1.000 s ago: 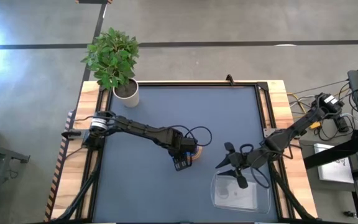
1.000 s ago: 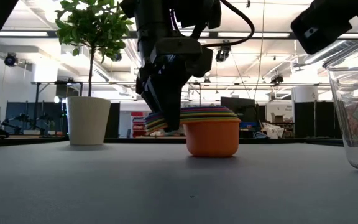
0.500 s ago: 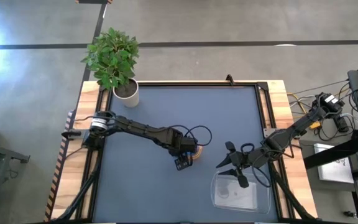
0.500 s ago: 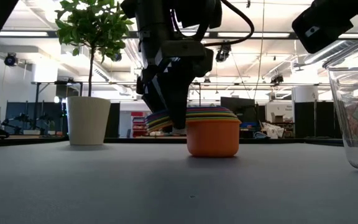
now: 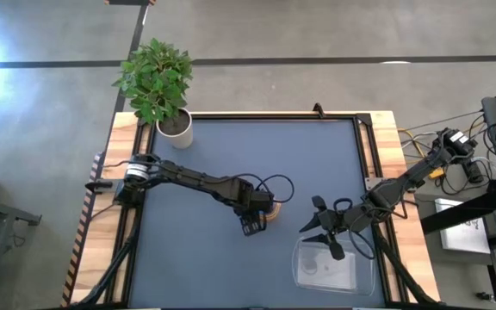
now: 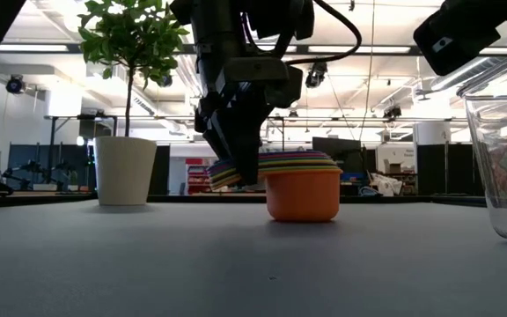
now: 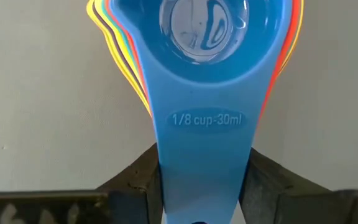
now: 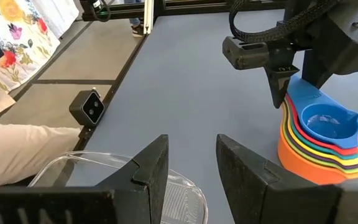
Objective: Nest measuring cups in basket
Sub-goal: Put the stack of measuring cups into the bin
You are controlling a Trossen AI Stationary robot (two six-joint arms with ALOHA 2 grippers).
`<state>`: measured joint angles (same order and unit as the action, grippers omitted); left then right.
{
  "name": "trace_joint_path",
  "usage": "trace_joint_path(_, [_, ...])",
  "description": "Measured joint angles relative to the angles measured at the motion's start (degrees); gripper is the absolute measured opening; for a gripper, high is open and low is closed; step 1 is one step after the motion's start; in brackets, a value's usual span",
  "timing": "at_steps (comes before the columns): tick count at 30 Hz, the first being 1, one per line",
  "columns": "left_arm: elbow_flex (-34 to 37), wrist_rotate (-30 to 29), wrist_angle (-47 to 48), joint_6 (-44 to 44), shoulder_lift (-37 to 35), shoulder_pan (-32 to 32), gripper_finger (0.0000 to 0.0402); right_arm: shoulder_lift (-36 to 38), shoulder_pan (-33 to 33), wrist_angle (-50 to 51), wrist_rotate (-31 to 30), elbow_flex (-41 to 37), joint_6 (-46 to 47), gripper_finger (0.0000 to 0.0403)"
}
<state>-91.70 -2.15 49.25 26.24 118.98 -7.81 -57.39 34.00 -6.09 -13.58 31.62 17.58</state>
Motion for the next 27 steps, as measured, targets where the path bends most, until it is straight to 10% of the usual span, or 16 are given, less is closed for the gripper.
trace_joint_path(13, [-2.26, 1.64, 0.32, -1.32, -1.01, -0.66, 0.013, 4.08, 1.98, 3.22, -0.77, -0.02, -0.04, 0.0123])
trace_joint_path(27, [-15.86, 1.66, 2.91, -1.88, -1.7, -6.56, 0.013, 20.34, 7.3, 13.18, -17.22, -0.02, 0.03, 0.0123])
